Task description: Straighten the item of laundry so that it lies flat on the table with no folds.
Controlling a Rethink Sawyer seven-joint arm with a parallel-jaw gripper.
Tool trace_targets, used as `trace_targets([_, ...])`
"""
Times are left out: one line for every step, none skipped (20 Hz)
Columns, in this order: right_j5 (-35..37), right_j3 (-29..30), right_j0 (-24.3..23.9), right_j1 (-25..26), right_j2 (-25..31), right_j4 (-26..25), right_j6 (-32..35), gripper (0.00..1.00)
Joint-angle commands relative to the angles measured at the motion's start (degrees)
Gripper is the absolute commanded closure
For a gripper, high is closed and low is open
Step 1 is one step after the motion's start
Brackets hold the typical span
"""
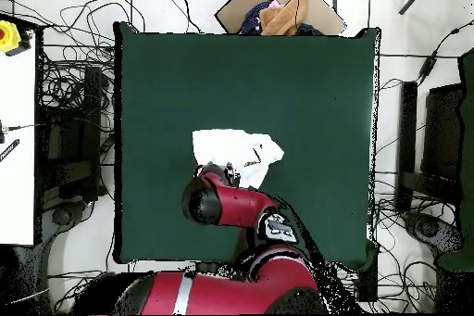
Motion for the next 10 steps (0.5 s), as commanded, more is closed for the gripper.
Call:
trace_targets([-0.2, -5.6, -1.6, 5.6, 1.8, -0.6, 8.2, 0.0])
trace_targets([-1.1, -5.9, -1.2, 6.7, 1.3, -0.3, 8.5, 0.0])
trace_targets([-2.3, -6.4, -0.8, 7.9, 1.0, -0.1, 8.9, 0.0])
trace_targets([-3.3, -6.9, -0.5, 8.9, 0.8, 0.1, 9.1, 0.0])
trace_targets([-4.1, -7.5, -0.2, 9.9, 0.7, 0.2, 9.3, 0.0])
trace_targets([-4.3, -8.1, 0.0, 11.0, 0.8, 0.4, 9.3, 0.0])
trace_targets([-4.6, -8.6, 0.3, 12.0, 0.8, 0.5, 9.3, 0.0])
trace_targets([-4.8, -9.5, 0.5, 13.2, 0.7, 0.7, 9.1, 0.0])
trace_targets([-5.0, -10.3, 0.8, 14.5, 0.7, 0.9, 9.0, 0.0])
trace_targets([-5.1, -11.1, 0.1, 15.9, 1.7, 0.5, 8.8, 0.0])
